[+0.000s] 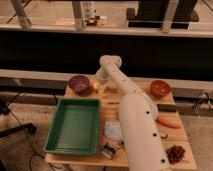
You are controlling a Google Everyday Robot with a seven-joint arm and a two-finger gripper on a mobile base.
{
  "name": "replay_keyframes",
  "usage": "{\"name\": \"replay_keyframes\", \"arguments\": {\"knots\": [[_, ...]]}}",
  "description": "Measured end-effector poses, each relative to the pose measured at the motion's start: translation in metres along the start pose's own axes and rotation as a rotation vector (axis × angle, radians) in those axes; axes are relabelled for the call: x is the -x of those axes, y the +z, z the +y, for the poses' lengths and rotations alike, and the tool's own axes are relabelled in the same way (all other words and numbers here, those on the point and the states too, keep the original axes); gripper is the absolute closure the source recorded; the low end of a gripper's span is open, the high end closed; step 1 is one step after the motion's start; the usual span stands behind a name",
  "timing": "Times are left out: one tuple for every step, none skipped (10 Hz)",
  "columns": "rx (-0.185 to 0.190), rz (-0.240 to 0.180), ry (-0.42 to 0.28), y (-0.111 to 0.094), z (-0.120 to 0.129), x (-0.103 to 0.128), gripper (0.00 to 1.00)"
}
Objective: Place apple in plastic cup
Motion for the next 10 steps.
{"name": "replay_keyframes", "arguments": {"knots": [[0.001, 0.0, 0.002, 0.0, 0.0, -0.002, 0.22], [0.004, -0.001, 0.005, 0.0, 0.002, -0.004, 0.33], [-0.004, -0.002, 0.002, -0.001, 0.0, -0.003, 0.42], [-0.014, -0.001, 0.006, -0.002, 0.0, -0.002, 0.53], [-0.026, 0.004, 0.014, -0.006, 0.0, -0.004, 0.65], [-0.032, 0.009, 0.019, -0.008, 0.001, -0.007, 0.74], [-0.038, 0.011, 0.021, -0.01, 0.0, -0.007, 0.81], [-0.046, 0.012, 0.02, -0.012, 0.0, -0.005, 0.92], [-0.061, 0.01, 0.016, -0.018, -0.003, -0.001, 0.99], [-0.078, 0.013, 0.015, -0.029, -0.005, -0.002, 1.0]]}}
